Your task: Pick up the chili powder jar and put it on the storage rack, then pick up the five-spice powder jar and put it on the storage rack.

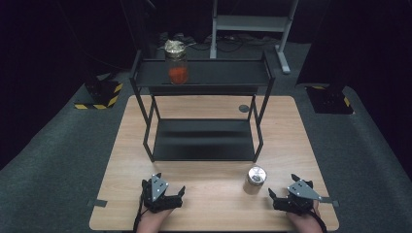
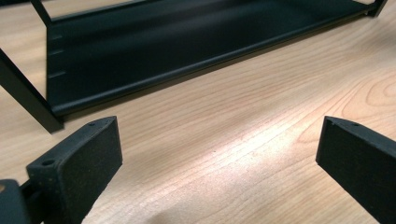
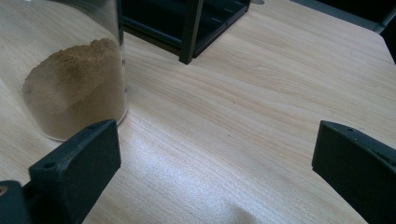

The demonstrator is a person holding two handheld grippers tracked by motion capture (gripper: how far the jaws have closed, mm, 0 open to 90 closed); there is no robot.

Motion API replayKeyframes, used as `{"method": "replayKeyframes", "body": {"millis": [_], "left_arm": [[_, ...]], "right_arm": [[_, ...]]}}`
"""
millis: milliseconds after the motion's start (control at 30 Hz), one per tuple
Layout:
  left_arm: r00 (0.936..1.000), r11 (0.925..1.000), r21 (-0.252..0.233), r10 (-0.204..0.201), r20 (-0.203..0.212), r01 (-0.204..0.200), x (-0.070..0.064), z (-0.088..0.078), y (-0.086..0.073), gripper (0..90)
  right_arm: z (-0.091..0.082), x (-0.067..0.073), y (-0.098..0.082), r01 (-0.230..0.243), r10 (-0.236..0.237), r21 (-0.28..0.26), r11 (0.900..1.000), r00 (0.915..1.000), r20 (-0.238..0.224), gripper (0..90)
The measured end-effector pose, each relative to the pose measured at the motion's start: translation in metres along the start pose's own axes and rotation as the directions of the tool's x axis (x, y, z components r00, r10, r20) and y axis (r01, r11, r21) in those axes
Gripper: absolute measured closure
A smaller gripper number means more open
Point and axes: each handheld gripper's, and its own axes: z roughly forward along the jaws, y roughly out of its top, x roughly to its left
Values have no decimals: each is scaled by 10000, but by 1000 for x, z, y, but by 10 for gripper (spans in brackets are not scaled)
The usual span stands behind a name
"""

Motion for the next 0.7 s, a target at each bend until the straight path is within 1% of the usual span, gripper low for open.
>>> {"method": "replayKeyframes", "body": {"millis": [33,67,100,133,167,200,300,333,367,500,533,567,700], "left_arm": [[9997,9996,119,251,3,-251,-1,0,2,7],[9997,9996,119,251,3,-251,-1,0,2,8],[9985,9978,381,542,93,-545,-4,1,5,8],[9985,9978,381,542,93,-545,-4,1,5,11],[9981,9970,481,600,98,-604,-4,1,7,11],[9978,9962,568,659,-14,-657,-7,1,8,11],[9971,9958,518,758,-79,-753,-9,-1,6,19],[9965,9958,427,814,-209,-805,-12,-1,4,19],[9956,9949,456,912,-195,-902,-12,-1,5,14],[9954,9944,488,943,-191,-933,-13,-1,5,11],[9950,9943,500,956,-305,-940,-15,-1,6,11],[9944,9934,553,1018,-292,-1001,-16,0,6,11],[9931,9918,594,1151,-230,-1135,-16,0,7,11]], "right_arm": [[0,0,0,17,-17,12,10000,10000,-4,1],[0,0,1,38,-37,25,10000,10000,-46,1],[0,0,0,91,-91,1,10000,9999,-63,1],[0,0,0,91,-91,1,10000,9999,-63,1],[0,0,-1,100,-101,-50,9999,9999,-62,1],[-1,0,-1,148,-148,-90,9999,9999,-65,1],[-1,2,-2,196,-197,-127,9997,9998,-19,1],[-1,3,-2,241,-241,-135,9996,9997,-11,1],[-1,3,-2,301,-302,-123,9995,9995,-32,1],[-1,3,-3,410,-411,-168,9990,9991,-74,0],[-1,2,-3,318,-320,-219,9993,9995,-79,0],[-1,2,-4,236,-239,-261,9994,9996,-113,0],[-3,2,-2,233,-240,-379,9990,9996,-157,0]]}}
